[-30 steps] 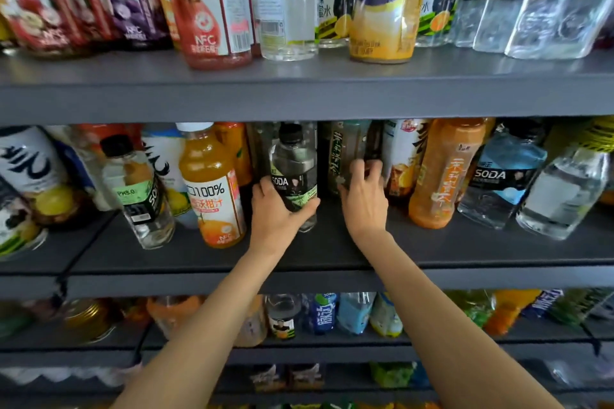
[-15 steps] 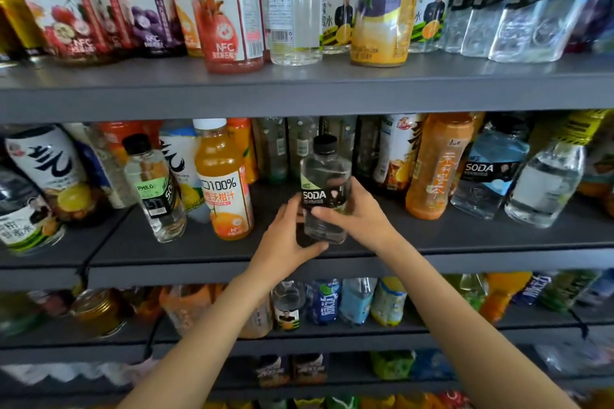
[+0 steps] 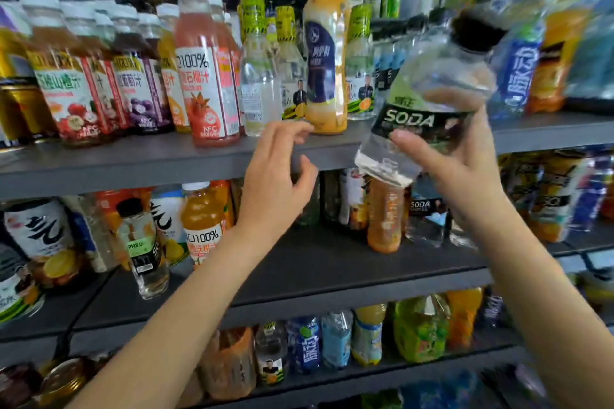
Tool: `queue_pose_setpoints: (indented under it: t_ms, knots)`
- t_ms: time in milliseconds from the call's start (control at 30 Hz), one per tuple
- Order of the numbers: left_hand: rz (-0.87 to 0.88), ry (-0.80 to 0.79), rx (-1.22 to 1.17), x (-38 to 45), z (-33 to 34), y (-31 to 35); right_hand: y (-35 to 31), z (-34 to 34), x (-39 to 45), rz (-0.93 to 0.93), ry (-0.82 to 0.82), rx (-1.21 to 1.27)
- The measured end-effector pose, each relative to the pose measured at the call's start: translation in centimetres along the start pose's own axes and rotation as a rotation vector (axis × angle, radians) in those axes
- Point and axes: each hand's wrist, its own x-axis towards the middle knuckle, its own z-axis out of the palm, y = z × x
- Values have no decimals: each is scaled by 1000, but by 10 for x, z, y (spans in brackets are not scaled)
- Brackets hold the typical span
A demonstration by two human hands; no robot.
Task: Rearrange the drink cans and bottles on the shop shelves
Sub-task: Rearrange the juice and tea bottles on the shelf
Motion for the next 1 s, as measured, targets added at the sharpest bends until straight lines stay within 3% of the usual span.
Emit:
queue_pose_setpoints:
  t_ms: [133, 267, 433, 600, 667, 767, 933, 1000]
  knots:
    - [-49, 3, 25, 39, 17, 4, 9, -4, 59, 59, -35, -97]
    - [-169, -140, 195, 56, 32, -5, 30, 9, 83, 163, -121, -108]
    - [-114, -312, 480, 51, 37, -5, 51, 35, 88, 169, -65, -282]
    - [-132, -320, 453, 53, 37, -5, 58, 49, 73, -67, 161, -561]
    - [-137, -321, 450, 53, 36, -5, 58, 52, 70, -124, 167, -655]
    - [-141, -324, 462, 54, 35, -5, 54, 51, 69, 25, 19, -729]
    - [-131, -337, 477, 54, 36, -5, 51, 51, 76, 191, 48, -663]
    - [-141, -305, 454, 52, 36, -6, 51, 42, 74, 172, 51, -616]
